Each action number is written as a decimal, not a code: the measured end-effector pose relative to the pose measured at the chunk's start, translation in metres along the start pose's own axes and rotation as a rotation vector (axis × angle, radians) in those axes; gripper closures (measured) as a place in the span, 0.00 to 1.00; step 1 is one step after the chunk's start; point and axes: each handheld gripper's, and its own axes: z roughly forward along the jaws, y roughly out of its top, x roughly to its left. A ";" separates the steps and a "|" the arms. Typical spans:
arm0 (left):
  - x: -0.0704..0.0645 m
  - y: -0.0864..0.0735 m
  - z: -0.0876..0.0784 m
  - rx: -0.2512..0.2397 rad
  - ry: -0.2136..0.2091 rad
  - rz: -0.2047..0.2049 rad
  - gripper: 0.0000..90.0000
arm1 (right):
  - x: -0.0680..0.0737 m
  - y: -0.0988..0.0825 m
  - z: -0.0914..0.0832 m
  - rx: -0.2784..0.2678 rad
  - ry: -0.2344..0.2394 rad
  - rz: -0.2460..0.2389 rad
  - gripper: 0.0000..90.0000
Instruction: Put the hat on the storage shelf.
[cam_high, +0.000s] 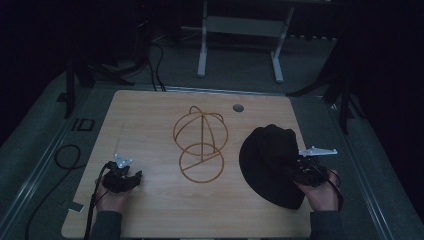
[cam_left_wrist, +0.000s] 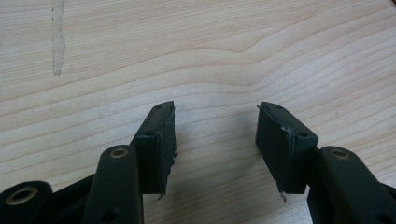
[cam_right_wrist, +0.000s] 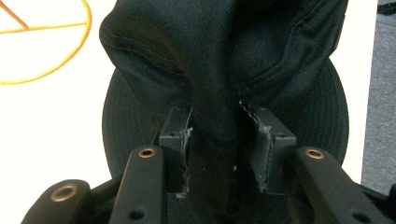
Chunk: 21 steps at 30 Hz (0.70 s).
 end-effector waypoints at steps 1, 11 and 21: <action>0.000 0.000 0.000 -0.001 -0.002 -0.003 0.53 | 0.000 0.002 0.001 0.012 -0.003 -0.008 0.66; 0.001 -0.001 0.000 -0.002 -0.003 -0.006 0.53 | -0.002 0.010 0.011 0.096 0.020 -0.018 0.51; 0.001 -0.001 0.000 -0.001 -0.004 -0.006 0.53 | 0.000 0.019 0.014 0.170 0.023 -0.066 0.45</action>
